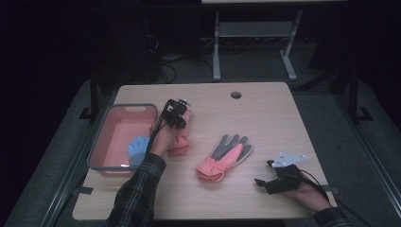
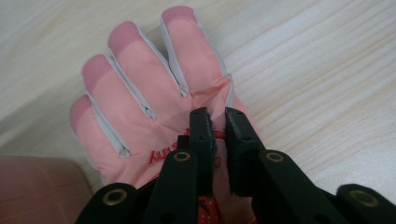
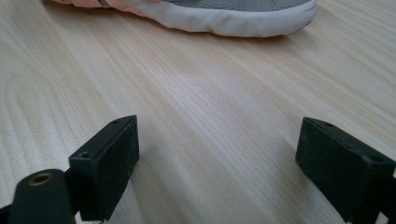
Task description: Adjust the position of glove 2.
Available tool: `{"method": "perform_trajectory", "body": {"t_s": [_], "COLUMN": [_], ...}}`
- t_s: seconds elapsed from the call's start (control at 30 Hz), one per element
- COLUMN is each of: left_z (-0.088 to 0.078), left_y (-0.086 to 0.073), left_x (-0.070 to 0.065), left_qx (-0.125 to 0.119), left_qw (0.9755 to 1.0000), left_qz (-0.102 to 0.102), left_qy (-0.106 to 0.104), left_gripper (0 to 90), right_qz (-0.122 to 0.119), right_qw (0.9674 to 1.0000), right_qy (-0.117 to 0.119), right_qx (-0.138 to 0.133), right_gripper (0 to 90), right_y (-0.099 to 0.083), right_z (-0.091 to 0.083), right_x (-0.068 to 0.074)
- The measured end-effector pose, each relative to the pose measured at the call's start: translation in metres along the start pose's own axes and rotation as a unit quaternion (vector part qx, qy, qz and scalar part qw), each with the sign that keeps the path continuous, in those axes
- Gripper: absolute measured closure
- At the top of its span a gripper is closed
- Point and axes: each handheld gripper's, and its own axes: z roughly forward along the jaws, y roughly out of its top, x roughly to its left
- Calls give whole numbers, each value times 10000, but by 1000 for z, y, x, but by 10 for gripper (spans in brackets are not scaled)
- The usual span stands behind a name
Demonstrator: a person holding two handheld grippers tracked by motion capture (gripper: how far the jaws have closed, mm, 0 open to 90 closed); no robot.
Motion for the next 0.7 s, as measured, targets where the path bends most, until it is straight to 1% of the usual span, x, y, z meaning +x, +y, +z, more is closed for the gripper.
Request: {"method": "perform_trajectory", "body": {"t_s": [0.03,0.07,0.1,0.13,0.17,0.2,0.23,0.27,0.3,0.33,0.37,0.4,0.43,0.47,0.53,0.57,0.6,0.63,0.67,0.7], "left_z": [-3,-9,-9,-15,-18,-18,-24,-24,-27,-33,-33,-40,-43,-46,-53,-53,-59,-59,-64,-67], "left_y": [0,-1,-1,-1,-1,-1,-2,-2,-2,-3,-3,-3,-3,-3,-3,-3,-3,-3,-3,-2], "left_x": [0,0,0,-1,-3,-3,-6,-6,-8,-11,-11,-14,-16,-19,-24,-24,-29,-29,-38,-41], "left_qx": [-52,-191,-191,-295,-381,-381,-487,-487,-544,-662,-662,-784,-856,-893,-954,-954,-1046,-1046,-1147,-1187], "left_qw": [10000,9997,9997,9990,9984,9984,9969,9969,9963,9942,9942,9911,9892,9879,9852,9852,9807,9807,9769,9749], "left_qz": [-10,-30,-30,33,74,74,155,155,179,299,299,435,490,543,765,765,942,942,1024,1120], "left_qy": [-25,-152,-152,-332,-403,-403,-590,-590,-643,-793,-793,-988,-1088,-1149,-1201,-1201,-1357,-1357,-1482,-1517], "left_gripper": [828,830,830,830,830,829,829,829,829,829,829,829,829,829,829,829,829,829,829,829], "right_qz": [2,2,2,0,1,-1,3,3,2,1,1,3,1,2,4,4,5,5,4,5], "right_qw": [10000,10000,10000,10000,10000,10000,10000,10000,10000,10000,10000,10000,10000,10000,10000,10000,10000,10000,10000,10000], "right_qy": [0,0,0,1,1,0,0,0,-1,-2,-2,-1,0,-2,0,0,0,0,0,0], "right_qx": [0,1,1,0,0,0,0,0,1,0,0,1,1,1,1,1,1,1,1,0], "right_gripper": [127,128,128,127,127,128,127,127,127,127,127,127,128,127,127,127,127,127,127,127], "right_y": [0,0,0,0,0,0,0,0,0,0,0,0,0,0,0,0,0,0,0,0], "right_z": [0,0,0,0,0,0,0,0,0,0,0,0,0,0,0,0,0,0,0,0], "right_x": [0,0,0,0,0,0,0,0,0,0,0,0,0,0,0,0,0,0,0,0]}}
